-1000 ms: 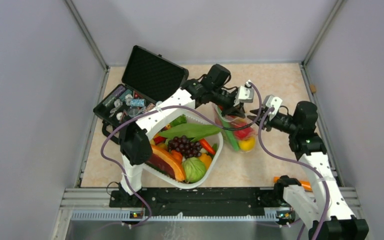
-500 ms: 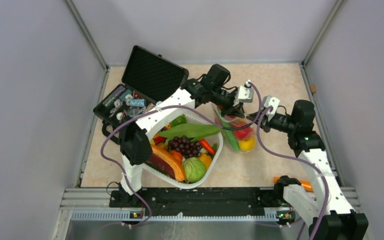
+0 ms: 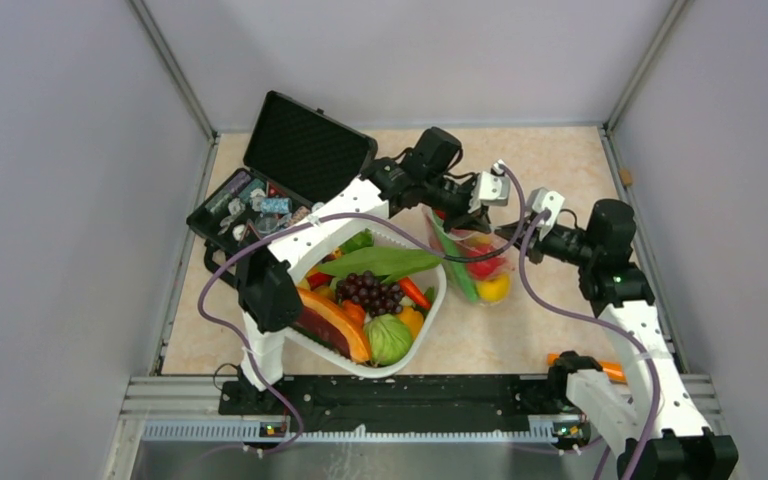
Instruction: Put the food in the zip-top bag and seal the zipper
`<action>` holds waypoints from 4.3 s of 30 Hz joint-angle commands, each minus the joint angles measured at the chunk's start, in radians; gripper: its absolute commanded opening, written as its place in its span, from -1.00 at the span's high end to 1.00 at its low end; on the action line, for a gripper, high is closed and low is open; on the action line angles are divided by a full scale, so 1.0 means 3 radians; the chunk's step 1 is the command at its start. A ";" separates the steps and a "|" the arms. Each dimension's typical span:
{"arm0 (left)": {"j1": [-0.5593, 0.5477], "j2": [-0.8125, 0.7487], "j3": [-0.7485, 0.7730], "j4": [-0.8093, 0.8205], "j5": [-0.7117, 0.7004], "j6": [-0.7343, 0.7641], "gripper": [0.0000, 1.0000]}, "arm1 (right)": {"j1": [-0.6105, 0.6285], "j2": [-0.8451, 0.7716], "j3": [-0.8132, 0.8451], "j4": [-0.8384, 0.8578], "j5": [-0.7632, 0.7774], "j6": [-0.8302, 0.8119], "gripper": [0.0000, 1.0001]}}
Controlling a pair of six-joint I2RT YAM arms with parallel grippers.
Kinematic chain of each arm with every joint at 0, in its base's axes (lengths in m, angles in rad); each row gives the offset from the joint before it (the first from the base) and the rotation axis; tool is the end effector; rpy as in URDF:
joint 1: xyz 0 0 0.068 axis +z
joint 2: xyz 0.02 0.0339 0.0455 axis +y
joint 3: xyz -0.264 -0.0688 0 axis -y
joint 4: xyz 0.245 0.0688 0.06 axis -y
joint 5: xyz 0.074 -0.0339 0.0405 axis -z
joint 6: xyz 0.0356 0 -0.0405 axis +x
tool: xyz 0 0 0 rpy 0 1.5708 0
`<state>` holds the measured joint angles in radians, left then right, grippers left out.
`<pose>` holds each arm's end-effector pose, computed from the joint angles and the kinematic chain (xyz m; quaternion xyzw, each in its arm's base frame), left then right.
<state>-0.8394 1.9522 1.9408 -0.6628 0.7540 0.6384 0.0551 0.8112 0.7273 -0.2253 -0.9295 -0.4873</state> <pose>0.2771 -0.3452 0.3533 0.6823 0.5119 -0.3705 0.3677 0.1763 0.0383 0.3152 -0.4481 0.6247 0.2405 0.5926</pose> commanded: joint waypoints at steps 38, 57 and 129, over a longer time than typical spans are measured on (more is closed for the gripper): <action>0.0128 -0.0425 -0.0304 0.0387 0.0236 -0.0242 1.00 | 0.0001 -0.0331 0.0103 0.0022 0.0204 -0.0049 0.13; -0.0151 -0.0319 0.0072 0.0137 0.0048 -0.0151 1.00 | 0.0000 -0.0209 0.0232 -0.0247 -0.0088 -0.0244 0.62; 0.0052 -0.0715 -0.0573 0.0736 0.0083 -0.0446 -0.97 | 0.0000 -0.0349 0.0320 -0.0313 0.0016 -0.0211 1.00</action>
<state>-0.8204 1.8061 1.7763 -0.5571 0.6899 0.5350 0.0551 0.7216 0.7559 -0.3454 -0.9028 -0.5323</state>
